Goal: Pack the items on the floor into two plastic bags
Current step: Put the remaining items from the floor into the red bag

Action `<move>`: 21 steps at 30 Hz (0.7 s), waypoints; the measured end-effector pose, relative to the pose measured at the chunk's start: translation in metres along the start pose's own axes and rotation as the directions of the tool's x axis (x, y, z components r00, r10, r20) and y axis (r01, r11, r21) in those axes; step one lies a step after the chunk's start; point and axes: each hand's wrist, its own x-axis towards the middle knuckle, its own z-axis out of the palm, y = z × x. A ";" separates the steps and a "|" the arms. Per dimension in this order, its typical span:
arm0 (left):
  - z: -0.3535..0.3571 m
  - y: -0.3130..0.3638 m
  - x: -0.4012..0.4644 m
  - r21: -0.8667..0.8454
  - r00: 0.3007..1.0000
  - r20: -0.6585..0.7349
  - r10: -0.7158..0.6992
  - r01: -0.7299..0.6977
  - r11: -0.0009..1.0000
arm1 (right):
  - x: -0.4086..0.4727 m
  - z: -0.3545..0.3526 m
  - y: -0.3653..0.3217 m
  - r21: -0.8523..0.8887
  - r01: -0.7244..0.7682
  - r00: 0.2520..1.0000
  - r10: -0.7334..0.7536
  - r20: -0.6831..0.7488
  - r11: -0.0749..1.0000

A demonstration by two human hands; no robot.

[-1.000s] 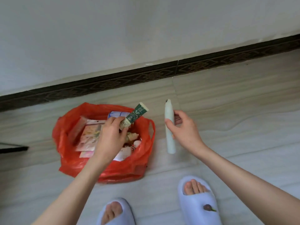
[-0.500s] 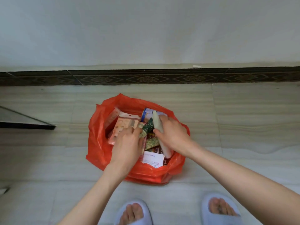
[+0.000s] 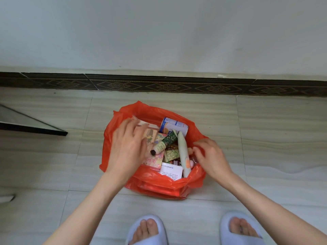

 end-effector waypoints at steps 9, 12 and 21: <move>-0.009 -0.049 0.039 -0.316 0.708 0.399 -0.582 0.702 0.638 | 0.012 -0.006 0.025 0.483 -0.743 0.668 0.564 0.485 0.464; -0.016 -0.049 0.045 -0.406 0.599 0.550 -0.582 0.801 0.440 | 0.010 -0.009 0.023 0.543 -0.774 0.623 0.541 0.565 0.325; -0.063 -0.039 0.042 -0.472 0.743 0.416 -0.524 0.669 0.574 | 0.032 -0.060 -0.029 0.637 -0.467 0.872 0.439 0.216 0.613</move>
